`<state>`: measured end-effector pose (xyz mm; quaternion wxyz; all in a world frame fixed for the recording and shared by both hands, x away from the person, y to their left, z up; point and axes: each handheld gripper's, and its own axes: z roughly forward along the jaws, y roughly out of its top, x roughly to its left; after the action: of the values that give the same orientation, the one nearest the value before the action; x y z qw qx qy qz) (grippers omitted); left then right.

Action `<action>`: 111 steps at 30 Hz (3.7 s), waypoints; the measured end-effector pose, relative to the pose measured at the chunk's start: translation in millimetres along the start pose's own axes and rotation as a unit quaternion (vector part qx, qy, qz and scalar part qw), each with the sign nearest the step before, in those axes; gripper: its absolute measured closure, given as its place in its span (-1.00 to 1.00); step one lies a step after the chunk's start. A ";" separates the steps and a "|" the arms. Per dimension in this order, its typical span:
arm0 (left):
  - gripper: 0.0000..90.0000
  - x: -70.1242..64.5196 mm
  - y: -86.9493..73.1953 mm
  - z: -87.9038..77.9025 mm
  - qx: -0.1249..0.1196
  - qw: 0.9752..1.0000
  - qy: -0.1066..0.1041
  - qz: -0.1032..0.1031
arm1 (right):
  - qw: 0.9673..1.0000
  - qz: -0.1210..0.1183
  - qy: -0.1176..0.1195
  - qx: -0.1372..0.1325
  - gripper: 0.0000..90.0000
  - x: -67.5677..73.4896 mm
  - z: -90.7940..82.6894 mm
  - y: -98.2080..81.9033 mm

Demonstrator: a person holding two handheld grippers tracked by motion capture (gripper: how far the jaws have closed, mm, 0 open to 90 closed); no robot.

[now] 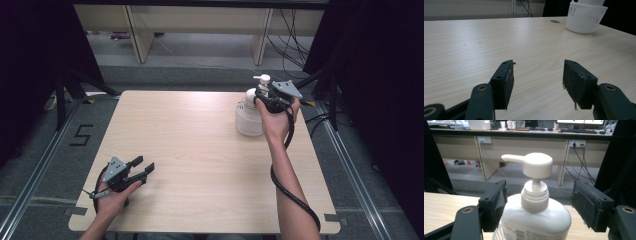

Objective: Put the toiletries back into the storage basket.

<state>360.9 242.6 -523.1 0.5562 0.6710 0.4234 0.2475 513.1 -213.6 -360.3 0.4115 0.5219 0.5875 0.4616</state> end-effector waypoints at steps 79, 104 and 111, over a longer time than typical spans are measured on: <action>-0.08 -0.8 -0.6 0.3 -0.004 1.000 0.004 0.000 | 0.995 -0.007 0.044 0.087 -0.36 -45.8 -108.0 -136.8; -0.08 -0.6 -0.7 0.0 -0.006 1.000 0.003 -0.003 | 0.996 0.000 0.032 0.080 -0.36 -54.9 -121.9 -170.1; -0.08 -0.5 -0.4 -1.2 -0.002 1.000 0.004 -0.003 | 0.996 0.000 0.029 0.082 -0.36 -54.8 -123.8 -171.6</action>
<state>359.5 242.8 -523.0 0.5565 0.6677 0.4272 0.2490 359.9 -287.1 -498.0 0.3501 0.5404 0.6348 0.4271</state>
